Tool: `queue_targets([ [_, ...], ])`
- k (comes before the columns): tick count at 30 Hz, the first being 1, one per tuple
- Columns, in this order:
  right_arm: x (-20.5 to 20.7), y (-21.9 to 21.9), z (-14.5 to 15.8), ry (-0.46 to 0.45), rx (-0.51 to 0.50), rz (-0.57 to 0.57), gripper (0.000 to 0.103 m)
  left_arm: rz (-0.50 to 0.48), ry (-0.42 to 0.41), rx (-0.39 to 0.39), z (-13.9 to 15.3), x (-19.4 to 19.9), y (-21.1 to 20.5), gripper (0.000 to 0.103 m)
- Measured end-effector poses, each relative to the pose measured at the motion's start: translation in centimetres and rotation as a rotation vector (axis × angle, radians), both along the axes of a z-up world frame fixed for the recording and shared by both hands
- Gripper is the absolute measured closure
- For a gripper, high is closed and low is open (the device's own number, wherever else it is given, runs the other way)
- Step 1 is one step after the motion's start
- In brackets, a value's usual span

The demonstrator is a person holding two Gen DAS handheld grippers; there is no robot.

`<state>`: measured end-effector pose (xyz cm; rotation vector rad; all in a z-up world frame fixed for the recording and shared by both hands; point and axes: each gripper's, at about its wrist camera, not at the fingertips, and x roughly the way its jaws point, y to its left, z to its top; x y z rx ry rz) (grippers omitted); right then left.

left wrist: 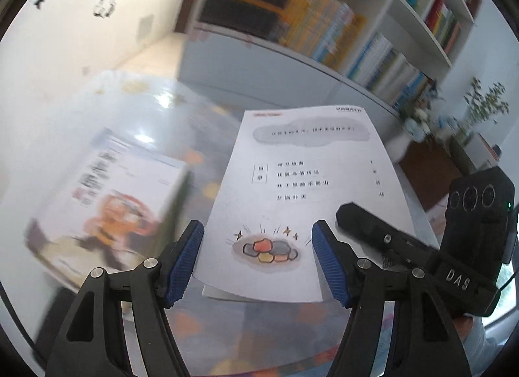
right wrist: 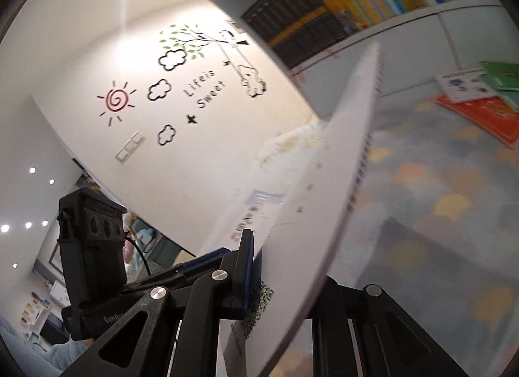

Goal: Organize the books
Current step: 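Carry the white booklet to the stack at the bed end and lower it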

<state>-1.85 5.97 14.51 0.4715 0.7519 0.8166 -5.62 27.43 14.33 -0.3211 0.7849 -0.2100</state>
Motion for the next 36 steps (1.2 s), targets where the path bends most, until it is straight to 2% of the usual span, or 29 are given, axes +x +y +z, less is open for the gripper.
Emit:
queue_targets([
  [3,0.3,3.4,-0.7,0.011,0.057,0.049,0.089,0.045,0.0,0.033,0.2,0.0,3.2,0.037],
  [9,0.3,11.1,-3.3,0.052,0.095,0.114,0.089,0.115,0.037,0.092,-1.2,-0.1,9.0,0.037],
  [15,1.5,16.0,-6.9,0.132,0.137,0.112,0.089,0.168,0.094,0.067,-3.9,1.1,13.6,0.037],
  [21,1.9,17.5,-9.1,0.198,0.133,0.062,0.09,0.121,0.137,0.124,-5.0,2.5,14.2,0.037],
  [28,2.0,17.2,-9.5,0.25,0.115,0.01,0.089,0.085,0.154,0.128,-5.8,3.0,14.1,0.037],
  [36,1.7,17.8,-9.4,0.278,0.091,0.01,0.089,0.093,0.168,0.122,-6.2,2.8,14.9,0.037],
])
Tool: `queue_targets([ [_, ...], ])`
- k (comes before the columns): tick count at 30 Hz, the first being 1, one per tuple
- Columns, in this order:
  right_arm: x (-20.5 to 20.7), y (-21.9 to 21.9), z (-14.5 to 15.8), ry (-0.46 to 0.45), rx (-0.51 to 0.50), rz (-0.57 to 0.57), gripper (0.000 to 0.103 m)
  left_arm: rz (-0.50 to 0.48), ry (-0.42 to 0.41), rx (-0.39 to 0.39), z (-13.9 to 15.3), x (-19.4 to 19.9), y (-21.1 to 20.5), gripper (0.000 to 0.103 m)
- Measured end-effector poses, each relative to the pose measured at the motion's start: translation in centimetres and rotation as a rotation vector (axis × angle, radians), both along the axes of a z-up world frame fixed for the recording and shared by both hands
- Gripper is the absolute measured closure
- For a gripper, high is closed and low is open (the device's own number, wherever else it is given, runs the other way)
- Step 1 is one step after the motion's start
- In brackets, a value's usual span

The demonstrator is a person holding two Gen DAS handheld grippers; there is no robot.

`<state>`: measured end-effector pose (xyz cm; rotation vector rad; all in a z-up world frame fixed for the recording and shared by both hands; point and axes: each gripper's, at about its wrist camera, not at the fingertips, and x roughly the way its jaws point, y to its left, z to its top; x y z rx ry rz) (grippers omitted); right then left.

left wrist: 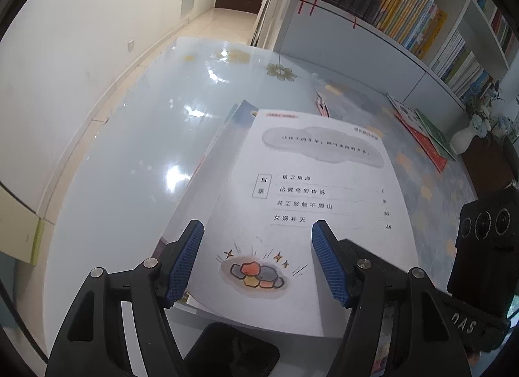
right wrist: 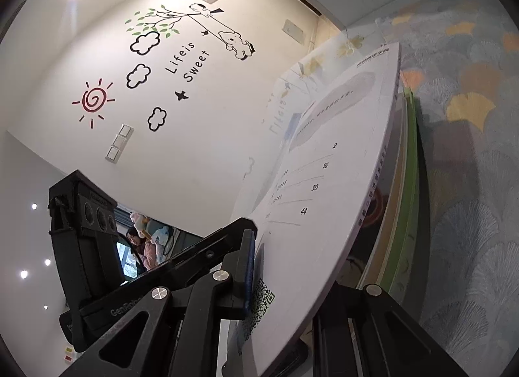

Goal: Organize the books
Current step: 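Carry the white booklet to the stack at the bed end and lower it, then lay the white booklet on the stack and open both grippers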

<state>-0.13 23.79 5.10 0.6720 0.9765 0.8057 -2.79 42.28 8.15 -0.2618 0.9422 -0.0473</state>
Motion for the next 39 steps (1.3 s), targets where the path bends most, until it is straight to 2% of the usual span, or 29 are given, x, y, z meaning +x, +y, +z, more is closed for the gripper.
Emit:
queue_targets([
  [5,0.3,0.7,0.6,-0.018,-0.001,0.011,0.088,0.011,-0.027,-0.009,1.0,-0.1,0.6,0.037],
  [8,0.4,1.4,0.4,-0.014,-0.012,0.017,0.088,0.016,-0.016,0.016,0.7,-0.1,0.4,0.037],
  [13,0.4,1.8,0.7,-0.033,-0.035,0.022,0.089,0.037,-0.008,0.005,0.4,-0.3,0.5,0.037],
  [16,0.1,2.3,2.1,-0.106,-0.033,0.039,0.089,0.068,-0.035,-0.01,1.2,-0.8,1.2,0.037],
  [20,-0.5,3.5,4.6,-0.284,-0.037,0.066,0.089,0.099,-0.111,-0.014,3.6,-1.7,2.0,0.037],
  [22,-0.2,3.5,4.8,-0.276,0.023,0.053,0.089,0.095,-0.121,-0.004,4.1,-1.6,2.1,0.037],
  [24,0.1,3.5,3.9,-0.218,0.033,0.026,0.089,0.081,-0.082,0.027,3.1,-1.0,1.7,0.037],
  [25,0.2,3.6,3.1,-0.186,-0.001,0.016,0.089,0.076,-0.05,0.042,2.1,-0.6,1.6,0.037],
  [27,0.4,3.8,1.5,-0.13,-0.083,0.012,0.089,0.081,0.074,0.073,-1.4,0.6,1.3,0.037],
  [29,0.7,3.6,-1.1,0.009,-0.151,-0.002,0.084,0.099,0.107,0.072,-3.2,0.7,1.2,0.035],
  [30,0.7,3.4,-2.0,0.064,-0.168,-0.006,0.079,0.094,0.082,0.104,-3.2,0.5,0.7,0.036],
  [31,0.4,3.0,-2.0,0.073,-0.151,-0.014,0.079,0.068,0.086,0.15,-3.2,0.5,0.0,0.036],
  [32,0.2,3.1,-1.5,0.058,-0.188,-0.017,0.077,0.042,0.092,0.191,-3.3,0.6,-0.5,0.036],
  [35,-0.7,3.5,-0.1,-0.016,-0.329,-0.002,0.075,0.019,0.089,0.203,-3.3,0.6,-0.8,0.034],
  [39,-1.1,3.9,0.6,-0.036,-0.465,0.003,0.072,0.009,0.07,0.238,-3.5,0.4,-1.2,0.033],
])
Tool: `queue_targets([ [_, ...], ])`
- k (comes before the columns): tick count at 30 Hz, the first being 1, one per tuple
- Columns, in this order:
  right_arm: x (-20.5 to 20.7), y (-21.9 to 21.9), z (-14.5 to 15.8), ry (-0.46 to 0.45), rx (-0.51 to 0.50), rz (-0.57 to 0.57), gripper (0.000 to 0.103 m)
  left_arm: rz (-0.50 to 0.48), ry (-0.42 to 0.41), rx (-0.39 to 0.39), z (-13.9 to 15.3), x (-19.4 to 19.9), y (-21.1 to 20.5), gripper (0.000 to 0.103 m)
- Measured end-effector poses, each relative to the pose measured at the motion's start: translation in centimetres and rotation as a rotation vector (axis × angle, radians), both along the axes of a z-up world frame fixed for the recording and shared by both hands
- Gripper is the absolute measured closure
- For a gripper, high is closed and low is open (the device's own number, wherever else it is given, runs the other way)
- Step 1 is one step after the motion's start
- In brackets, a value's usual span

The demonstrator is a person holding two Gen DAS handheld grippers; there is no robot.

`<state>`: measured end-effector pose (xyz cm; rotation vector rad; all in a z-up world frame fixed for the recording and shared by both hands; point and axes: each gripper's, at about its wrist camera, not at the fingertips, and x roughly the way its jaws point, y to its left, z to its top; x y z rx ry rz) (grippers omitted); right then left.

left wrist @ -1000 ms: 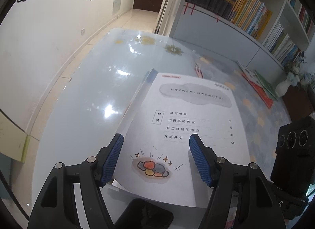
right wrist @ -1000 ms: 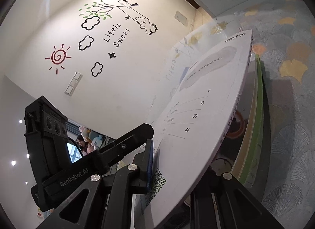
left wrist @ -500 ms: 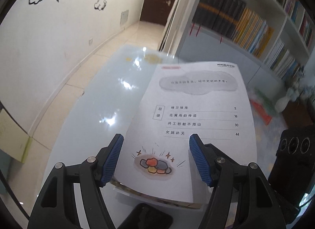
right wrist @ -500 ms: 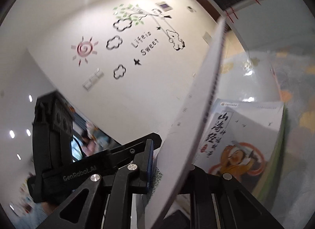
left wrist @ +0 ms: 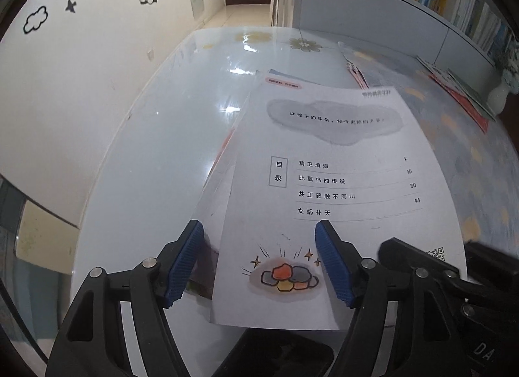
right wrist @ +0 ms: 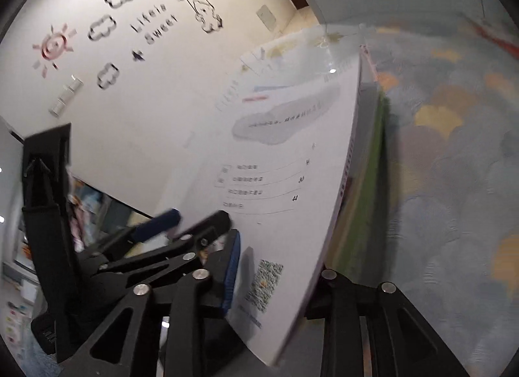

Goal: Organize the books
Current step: 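Lay the white booklet on the stack and open both grippers, then move both open grippers back toward the book pile by the vase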

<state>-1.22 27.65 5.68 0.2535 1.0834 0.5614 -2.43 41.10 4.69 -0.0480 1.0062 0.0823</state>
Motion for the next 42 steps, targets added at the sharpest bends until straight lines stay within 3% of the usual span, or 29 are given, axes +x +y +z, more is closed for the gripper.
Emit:
queue_targets([
  [2,-0.2,0.0,0.6,-0.034,-0.142,-0.009,0.055,-0.004,-0.002,0.006,0.0,-0.1,-0.1,0.03],
  [4,-0.4,0.4,1.1,-0.085,-0.274,0.026,0.045,0.004,0.004,0.008,-0.1,0.0,-0.2,0.029],
  [6,-1.3,0.7,1.5,-0.17,-0.37,0.078,0.036,0.019,0.014,0.007,0.0,-0.1,-0.6,0.029],
  [8,-2.1,-0.4,1.1,-0.201,-0.421,0.1,0.019,0.039,0.037,-0.006,0.1,0.3,-0.3,0.031],
  [12,-2.1,-1.7,0.5,-0.135,-0.425,0.113,0.017,0.1,0.033,0.027,1.4,-0.7,-0.1,0.032],
  [17,-1.2,-3.8,-0.7,-0.031,-0.408,0.092,0.016,0.107,0.028,0.089,3.4,-2.1,-1.2,0.032],
  [22,-1.2,-6.4,0.0,-0.009,-0.389,0.089,0.016,0.102,0.173,0.192,4.2,-2.1,-3.8,0.032],
  [25,-1.7,-8.9,0.7,-0.026,-0.412,0.061,0.016,0.065,0.198,0.179,5.2,-1.7,-5.7,0.031],
  [31,-1.3,-18.9,0.7,0.088,-0.346,-0.113,0.014,0.014,0.207,0.075,6.6,-0.5,-11.2,0.031],
  [34,-1.7,-26.1,1.6,0.176,-0.232,-0.205,0.014,-0.056,0.208,0.078,7.0,0.8,-15.6,0.031],
  [36,-2.5,-30.5,2.9,0.185,-0.202,-0.267,0.014,-0.124,0.203,0.104,7.6,1.7,-18.9,0.031],
  [39,-4.3,-39.2,5.2,0.15,-0.241,-0.424,0.014,-0.183,0.168,0.161,8.9,2.3,-23.4,0.031],
  [42,-6.3,-48.4,6.8,0.164,-0.306,-0.589,0.014,-0.163,0.153,0.146,10.3,3.1,-25.4,0.031],
])
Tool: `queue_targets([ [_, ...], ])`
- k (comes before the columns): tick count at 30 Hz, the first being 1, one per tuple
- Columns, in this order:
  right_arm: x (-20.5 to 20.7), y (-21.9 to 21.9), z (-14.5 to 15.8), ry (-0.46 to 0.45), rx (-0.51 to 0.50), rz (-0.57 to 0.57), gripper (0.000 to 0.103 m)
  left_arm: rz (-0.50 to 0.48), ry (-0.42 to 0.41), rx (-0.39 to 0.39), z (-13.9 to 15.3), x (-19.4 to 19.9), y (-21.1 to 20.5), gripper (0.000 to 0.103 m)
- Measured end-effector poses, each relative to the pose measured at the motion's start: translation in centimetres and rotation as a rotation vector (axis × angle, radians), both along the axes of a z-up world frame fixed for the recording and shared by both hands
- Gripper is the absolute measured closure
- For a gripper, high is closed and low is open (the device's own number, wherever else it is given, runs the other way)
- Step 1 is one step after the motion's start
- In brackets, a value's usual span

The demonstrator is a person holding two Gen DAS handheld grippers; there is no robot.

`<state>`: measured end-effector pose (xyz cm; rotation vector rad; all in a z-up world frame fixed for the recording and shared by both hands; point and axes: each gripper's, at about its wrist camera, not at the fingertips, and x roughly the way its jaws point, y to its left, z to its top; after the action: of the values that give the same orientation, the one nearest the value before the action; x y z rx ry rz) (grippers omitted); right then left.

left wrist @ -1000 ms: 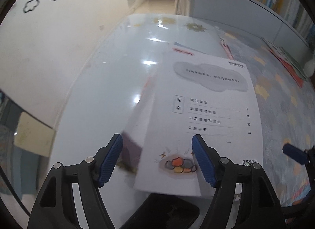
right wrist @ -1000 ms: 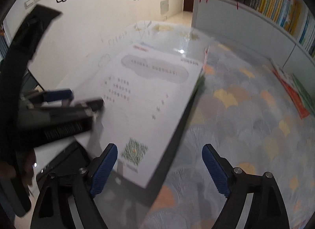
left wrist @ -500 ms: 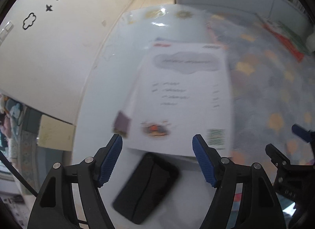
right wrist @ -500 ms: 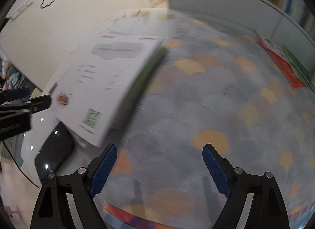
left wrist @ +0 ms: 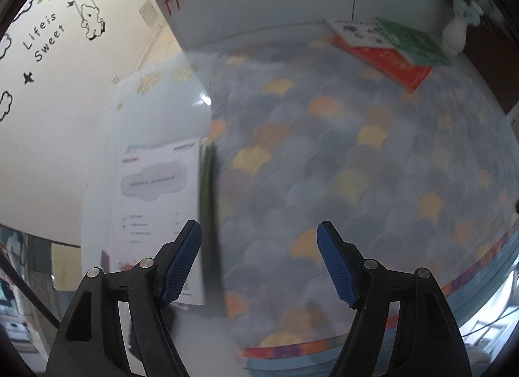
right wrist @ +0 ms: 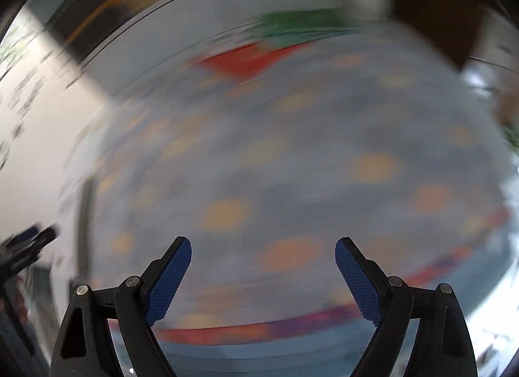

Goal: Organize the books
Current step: 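Move both open grippers back toward the book pile by the vase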

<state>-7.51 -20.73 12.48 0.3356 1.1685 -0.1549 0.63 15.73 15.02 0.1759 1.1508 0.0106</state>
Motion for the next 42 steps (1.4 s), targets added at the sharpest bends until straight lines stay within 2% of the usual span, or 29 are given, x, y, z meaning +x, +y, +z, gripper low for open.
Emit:
queue_targets([
  [3,-1.9,-8.8,1.5,0.002,-0.056,-0.164,0.014,0.066,-0.013,-0.02,1.1,0.3,-0.4,0.031],
  [6,-3.5,-17.0,3.5,-0.022,-0.097,-0.304,0.014,0.151,-0.005,0.064,1.6,0.6,-0.4,0.031],
  [8,-4.5,-22.2,5.7,-0.072,-0.158,-0.434,0.014,0.191,-0.029,0.094,2.6,0.4,-0.2,0.031],
  [10,-5.6,-26.3,8.2,-0.168,-0.162,-0.563,0.014,0.239,-0.06,0.072,3.7,0.5,0.0,0.031],
  [12,-6.4,-29.3,10.0,-0.267,-0.114,-0.678,0.014,0.282,-0.09,0.045,4.4,1.1,-0.1,0.031],
  [14,-6.3,-30.5,10.4,-0.345,-0.046,-0.749,0.011,0.304,-0.121,0.022,5.0,2.1,-1.0,0.031],
  [16,-6.0,-31.9,9.8,-0.391,0.083,-0.807,0.008,0.273,-0.169,-0.057,5.9,2.9,-3.0,0.031],
  [17,-4.8,-32.4,9.0,-0.379,0.144,-0.815,0.008,0.24,-0.185,-0.11,6.1,3.4,-4.1,0.031],
  [19,-2.1,-31.9,7.7,-0.344,0.194,-0.774,0.008,0.19,-0.202,-0.16,6.2,4.5,-6.4,0.031],
  [22,2.3,-29.1,6.7,-0.324,0.197,-0.628,0.008,0.117,-0.22,-0.173,5.3,6.8,-10.2,0.031],
  [26,7.9,-23.2,4.1,-0.318,0.25,-0.398,0.008,0.055,-0.154,-0.189,1.9,9.7,-14.2,0.031],
  [29,11.7,-18.1,0.6,-0.283,0.323,-0.288,0.008,0.015,-0.165,-0.188,-0.9,10.4,-16.1,0.031],
  [32,14.7,-12.5,-4.1,-0.152,0.467,-0.183,0.009,-0.029,-0.117,-0.194,-4.7,10.4,-16.9,0.031],
  [34,15.6,-9.4,-6.5,-0.107,0.497,-0.153,0.009,-0.033,-0.082,-0.148,-6.9,10.5,-17.2,0.031],
  [37,16.4,-5.9,-8.5,-0.127,0.537,-0.076,0.009,-0.036,-0.033,-0.088,-9.7,10.7,-17.2,0.031],
  [40,17.8,-3.2,-10.8,-0.114,0.675,-0.003,0.009,-0.012,-0.003,-0.121,-11.0,11.4,-16.5,0.031],
  [42,19.1,-2.6,-11.9,-0.101,0.746,0.002,0.009,0.015,0.004,-0.15,-11.4,12.0,-16.0,0.031],
])
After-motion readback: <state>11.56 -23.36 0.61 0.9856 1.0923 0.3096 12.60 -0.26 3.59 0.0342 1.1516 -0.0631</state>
